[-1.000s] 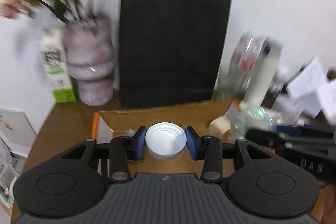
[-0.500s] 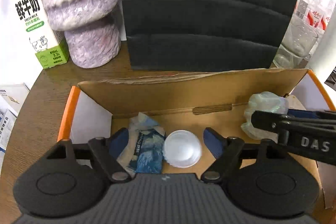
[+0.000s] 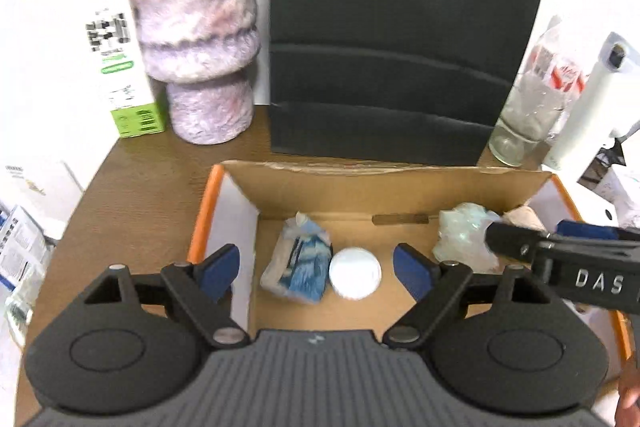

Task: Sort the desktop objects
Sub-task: 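Carry the cap and bag into the box and open both tools, then withdraw both tools from the box back over the table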

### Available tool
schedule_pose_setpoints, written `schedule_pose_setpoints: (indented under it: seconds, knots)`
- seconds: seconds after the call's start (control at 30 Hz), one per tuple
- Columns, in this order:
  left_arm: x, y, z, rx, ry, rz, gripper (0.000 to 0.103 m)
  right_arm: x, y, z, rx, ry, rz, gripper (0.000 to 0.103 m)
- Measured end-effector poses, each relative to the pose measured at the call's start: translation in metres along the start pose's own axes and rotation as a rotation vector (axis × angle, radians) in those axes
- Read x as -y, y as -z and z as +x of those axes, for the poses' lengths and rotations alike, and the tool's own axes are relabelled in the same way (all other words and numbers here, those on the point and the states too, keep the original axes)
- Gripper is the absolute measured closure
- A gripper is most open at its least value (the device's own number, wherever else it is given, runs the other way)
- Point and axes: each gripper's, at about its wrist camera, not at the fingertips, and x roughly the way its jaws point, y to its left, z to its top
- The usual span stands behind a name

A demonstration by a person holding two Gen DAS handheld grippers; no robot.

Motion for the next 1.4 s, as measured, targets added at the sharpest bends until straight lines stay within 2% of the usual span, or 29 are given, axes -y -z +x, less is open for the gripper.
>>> schedule_pose_setpoints:
  seconds: [0.07,0.17,0.27,0.33,0.4,0.47,0.53,0.73,0.83,0.97,1.03,1.27,1.4]
  knots:
    - [-0.005,0.015,-0.031,0.031,-0.005,-0.056,0.014,-0.001,0.009,-0.024,0.004,0.010,-0.016,0.016]
    - [-0.012,0.051,-0.078,0.085,0.102,-0.132,0.010,-0.003,0.044,-0.071,0.042,-0.044,-0.050,0.016]
    - [-0.011,0.103,-0.129,0.190,0.130,-0.132,0.000,-0.004,0.095,-0.125,0.130,-0.077,-0.078,0.015]
    - [-0.009,0.143,-0.157,0.271,0.142,-0.119,0.000,-0.004,0.129,-0.155,0.188,-0.065,-0.095,0.014]
    - [-0.003,0.176,-0.173,0.302,0.142,-0.081,0.000,-0.002,0.164,-0.179,0.237,-0.038,-0.119,0.010]
    - [0.001,0.207,-0.185,0.313,0.111,-0.065,0.000,0.000,0.196,-0.193,0.275,0.019,-0.141,0.002]
    - [0.003,0.236,-0.192,0.328,0.110,-0.060,0.000,0.001,0.230,-0.202,0.281,0.054,-0.153,0.002]
    - [0.008,0.302,-0.203,0.371,0.072,0.019,0.000,-0.001,0.302,-0.231,0.265,0.010,-0.152,0.003]
    - [0.008,0.322,-0.189,0.269,0.090,0.065,0.000,-0.002,0.328,-0.237,0.237,0.013,-0.149,0.003]
    - [0.000,0.342,-0.185,0.248,0.065,0.029,0.000,-0.007,0.352,-0.239,0.216,-0.031,-0.162,0.003]
    - [-0.003,0.343,-0.183,0.241,0.063,0.017,0.000,-0.010,0.357,-0.238,0.212,-0.011,-0.177,0.003]
    - [-0.003,0.343,-0.174,0.199,0.075,0.026,0.000,-0.008,0.362,-0.231,0.209,0.012,-0.151,0.003]
    - [-0.006,0.343,-0.171,0.184,0.095,0.002,0.000,-0.001,0.360,-0.227,0.200,-0.008,-0.112,0.003]
